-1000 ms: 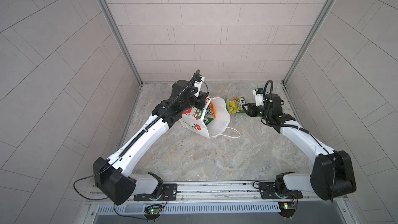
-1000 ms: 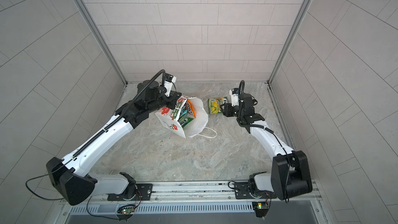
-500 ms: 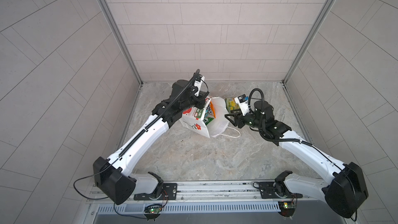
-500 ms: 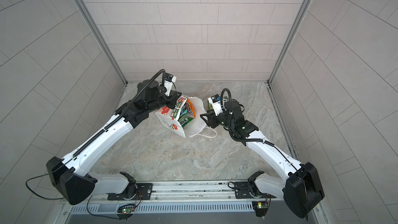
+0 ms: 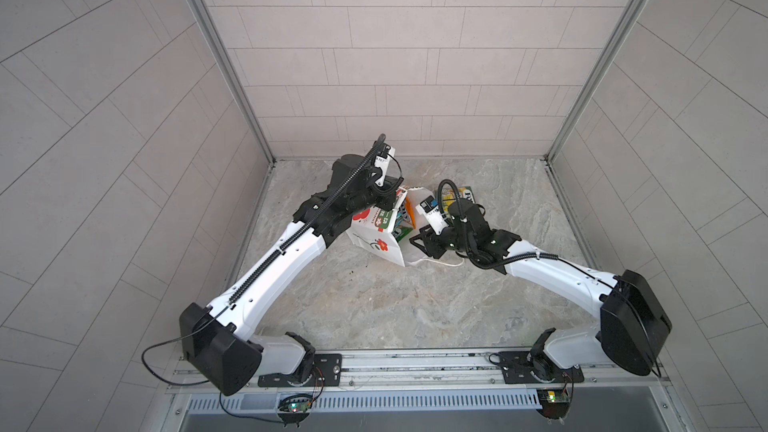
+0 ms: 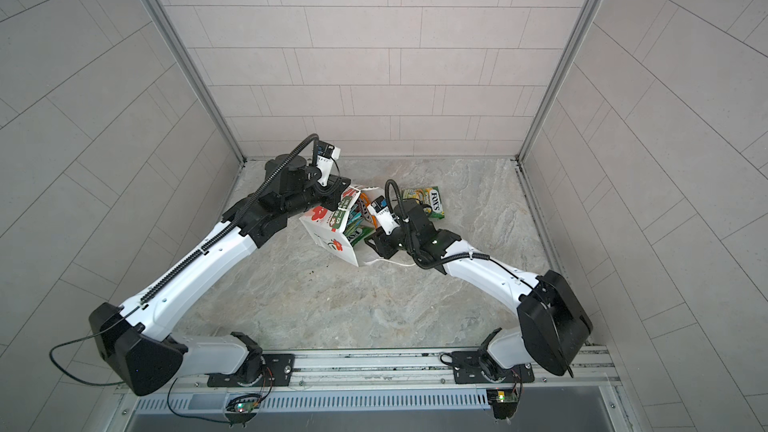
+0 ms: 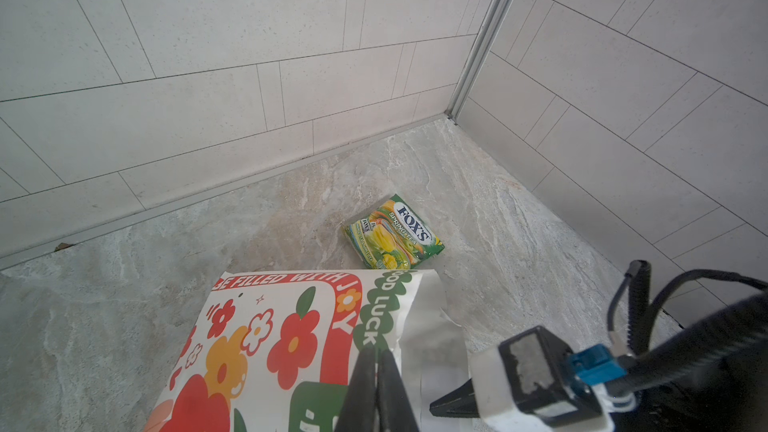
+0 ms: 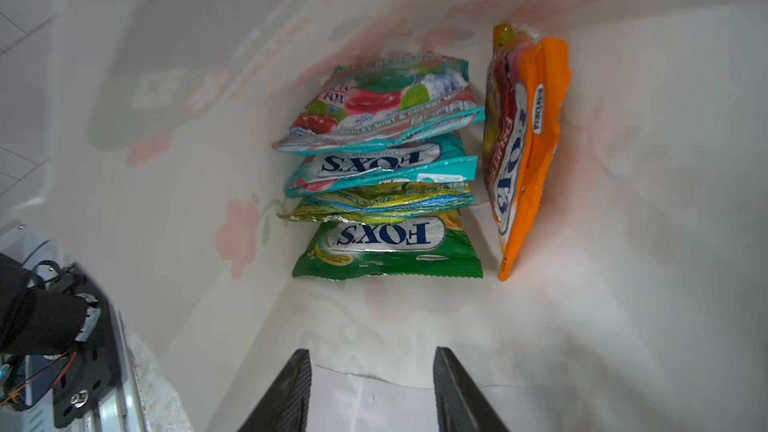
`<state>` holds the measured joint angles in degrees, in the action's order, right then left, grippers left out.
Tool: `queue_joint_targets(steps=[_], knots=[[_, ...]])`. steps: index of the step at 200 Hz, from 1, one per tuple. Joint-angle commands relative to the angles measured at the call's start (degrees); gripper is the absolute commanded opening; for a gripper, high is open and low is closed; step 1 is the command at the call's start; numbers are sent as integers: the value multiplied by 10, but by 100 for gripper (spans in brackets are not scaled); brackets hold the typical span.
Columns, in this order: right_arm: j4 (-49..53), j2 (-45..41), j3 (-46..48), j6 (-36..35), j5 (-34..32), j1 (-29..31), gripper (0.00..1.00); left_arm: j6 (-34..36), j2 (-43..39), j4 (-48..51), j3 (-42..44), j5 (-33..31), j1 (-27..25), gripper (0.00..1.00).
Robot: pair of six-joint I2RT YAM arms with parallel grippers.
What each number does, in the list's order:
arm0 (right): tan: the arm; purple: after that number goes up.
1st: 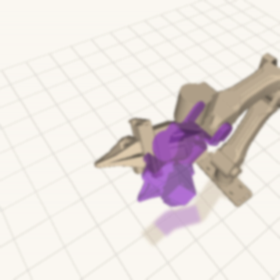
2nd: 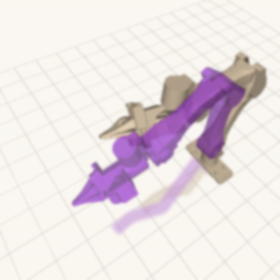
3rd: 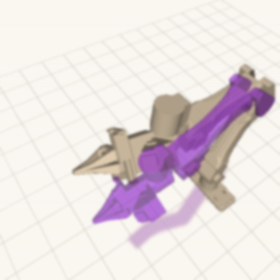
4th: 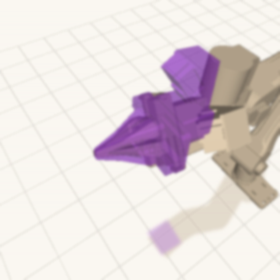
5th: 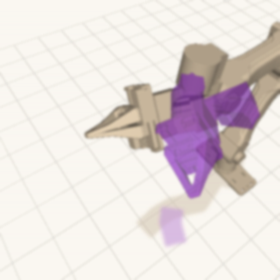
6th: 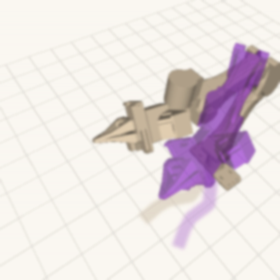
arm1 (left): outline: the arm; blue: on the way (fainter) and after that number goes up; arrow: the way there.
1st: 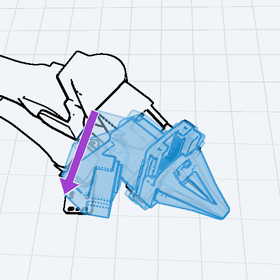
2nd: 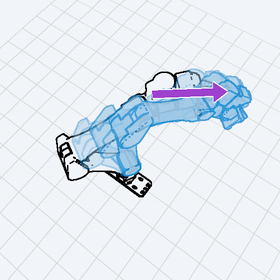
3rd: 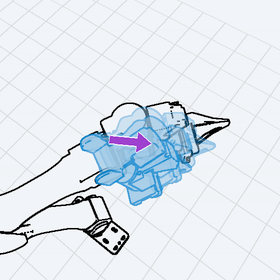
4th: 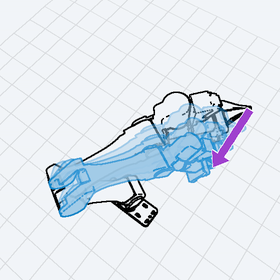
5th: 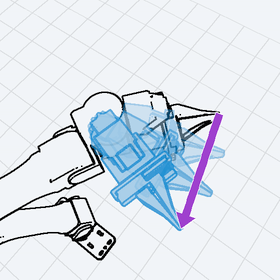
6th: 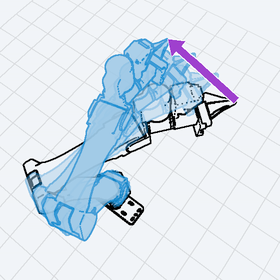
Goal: Take the snacks out of the paper bag
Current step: 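Move the right gripper back toward the bag opening, then reach into the bag and grasp the orange Fox's packet with the right gripper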
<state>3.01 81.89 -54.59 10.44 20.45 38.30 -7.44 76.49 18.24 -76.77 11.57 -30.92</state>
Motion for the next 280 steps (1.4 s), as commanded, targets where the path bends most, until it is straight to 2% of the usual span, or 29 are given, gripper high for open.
queue_joint_targets(steps=[1, 22, 57, 128, 280], knots=[[15, 23, -22, -23, -56, 11, 49, 2, -12, -12, -1, 4, 0, 0], [15, 48, -36, -23, -93, 19, 49, 2, -12, -11, -1, 5, 0, 0], [7, 93, -61, -15, -119, 28, 48, 0, -12, -12, -1, 6, 0, 0], [-20, 145, -88, 34, -254, 37, 47, 0, -15, -11, -2, 9, -1, 0], [-59, 238, -143, 68, -296, 38, 47, -6, -16, -16, -1, 25, 0, 0]])
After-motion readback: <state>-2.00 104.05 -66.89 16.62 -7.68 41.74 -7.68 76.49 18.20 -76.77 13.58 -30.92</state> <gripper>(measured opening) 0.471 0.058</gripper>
